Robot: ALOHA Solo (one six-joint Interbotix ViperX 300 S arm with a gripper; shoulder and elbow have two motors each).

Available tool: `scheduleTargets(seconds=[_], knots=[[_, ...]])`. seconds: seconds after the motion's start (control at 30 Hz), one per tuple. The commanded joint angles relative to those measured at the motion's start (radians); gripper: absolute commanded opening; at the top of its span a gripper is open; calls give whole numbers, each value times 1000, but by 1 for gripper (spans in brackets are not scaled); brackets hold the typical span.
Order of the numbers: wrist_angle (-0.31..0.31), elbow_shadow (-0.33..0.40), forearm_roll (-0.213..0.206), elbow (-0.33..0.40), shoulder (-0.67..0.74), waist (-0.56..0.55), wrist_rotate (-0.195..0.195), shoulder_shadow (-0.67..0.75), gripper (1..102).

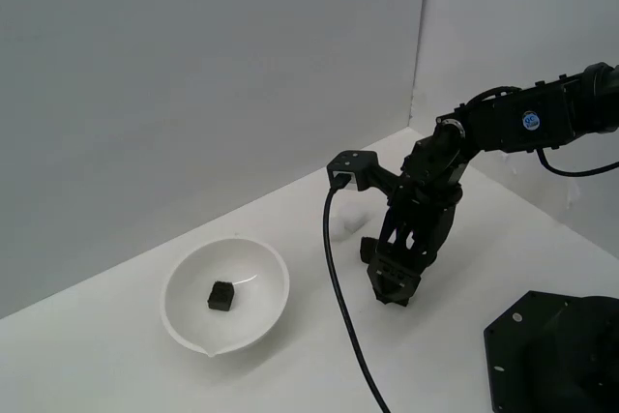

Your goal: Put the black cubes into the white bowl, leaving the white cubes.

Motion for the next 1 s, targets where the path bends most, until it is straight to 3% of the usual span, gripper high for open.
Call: scheduleTargets(seconds=[0.0, 0.2, 0.27, 0.4, 0.53, 0.97], knots=[[6, -17, -9, -17, -3, -15, 8, 2, 82], [2, -17, -9, -17, -38, -15, 8, -34, 76], [0, -17, -9, -17, -46, -15, 8, -40, 65], [0, -15, -11, -15, -48, -15, 8, -40, 33], [2, -15, -9, -14, -38, -15, 8, -32, 12], [60, -43, -5, -40, 124, -12, 8, 130, 7]])
